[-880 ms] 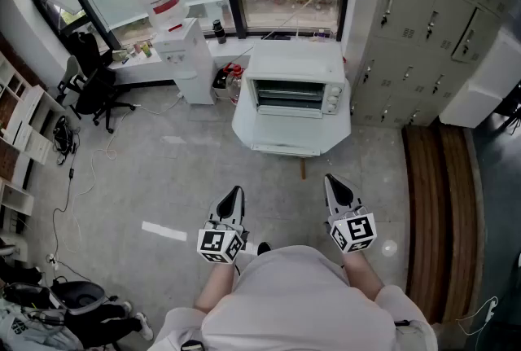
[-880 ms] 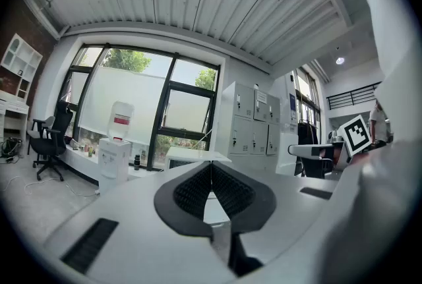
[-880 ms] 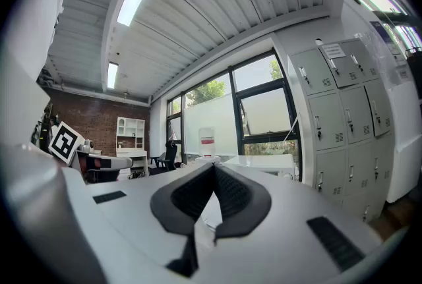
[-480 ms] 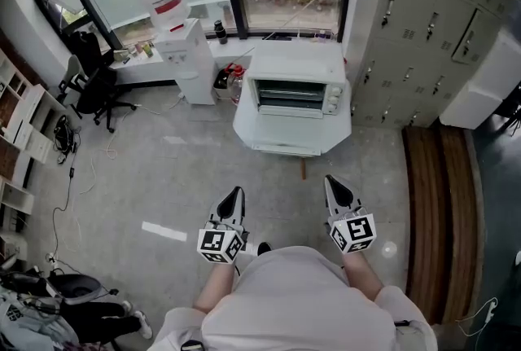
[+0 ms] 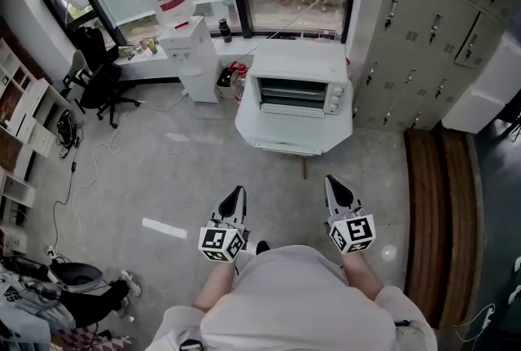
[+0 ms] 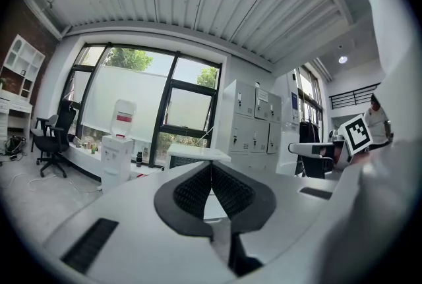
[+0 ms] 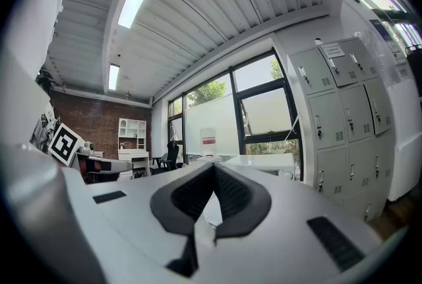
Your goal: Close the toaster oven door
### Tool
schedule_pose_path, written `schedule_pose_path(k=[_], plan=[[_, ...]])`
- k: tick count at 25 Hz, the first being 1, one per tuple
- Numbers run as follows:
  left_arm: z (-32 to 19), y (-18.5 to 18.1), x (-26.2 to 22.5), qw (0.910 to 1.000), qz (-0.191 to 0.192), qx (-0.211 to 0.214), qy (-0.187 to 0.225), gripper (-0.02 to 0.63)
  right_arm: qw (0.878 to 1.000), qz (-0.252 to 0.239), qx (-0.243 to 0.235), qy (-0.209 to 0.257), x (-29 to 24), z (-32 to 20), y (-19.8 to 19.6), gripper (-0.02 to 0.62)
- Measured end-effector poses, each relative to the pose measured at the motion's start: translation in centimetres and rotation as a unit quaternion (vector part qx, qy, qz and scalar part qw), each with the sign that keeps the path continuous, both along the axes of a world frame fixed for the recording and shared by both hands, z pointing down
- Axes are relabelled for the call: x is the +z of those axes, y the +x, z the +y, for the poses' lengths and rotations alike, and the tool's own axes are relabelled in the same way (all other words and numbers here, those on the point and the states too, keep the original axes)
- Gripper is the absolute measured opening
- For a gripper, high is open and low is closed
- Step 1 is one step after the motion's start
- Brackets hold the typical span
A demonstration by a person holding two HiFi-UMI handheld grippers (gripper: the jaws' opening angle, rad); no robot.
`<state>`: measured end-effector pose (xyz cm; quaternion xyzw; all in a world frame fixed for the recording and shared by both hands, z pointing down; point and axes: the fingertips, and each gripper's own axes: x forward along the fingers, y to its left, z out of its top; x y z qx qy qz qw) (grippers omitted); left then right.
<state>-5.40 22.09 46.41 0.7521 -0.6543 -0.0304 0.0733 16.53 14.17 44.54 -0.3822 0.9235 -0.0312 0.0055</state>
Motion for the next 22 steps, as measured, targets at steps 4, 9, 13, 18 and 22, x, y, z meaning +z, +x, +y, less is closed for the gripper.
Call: schedule_pose_path(k=[4,9,13,18,22], plan=[[0.2,0.5,-0.1,0.9999,0.007,-0.01,-0.002,0.02,1.0,-0.004,-0.007,-0.004,-0.2,-0.2,0.6,0.008],[0.5,1.6,0.2,0.9998,0.006,-0.018,-0.001,0.02,1.0,-0.004,-0.017,-0.004,0.1,-0.1,1.3,0.008],[0.6,2.6,0.5,0.9997,0.011,-0.021,-0.002,0.02,1.0,-0.003,-0.024,-0.006,0.4,-0.2,2.0,0.008],[0.6,3.4,0.7,0.9995,0.017,-0.026,-0.002,0.02,0.999,-0.006,-0.03,-0.01,0.8,-0.3,2.6,0.008],[0.3,3.6,0.6,0.9993,0.017,-0.032,-0.001,0.02,0.999,-0.008,-0.035,-0.011,0.9,-0.8,2.6,0.008]])
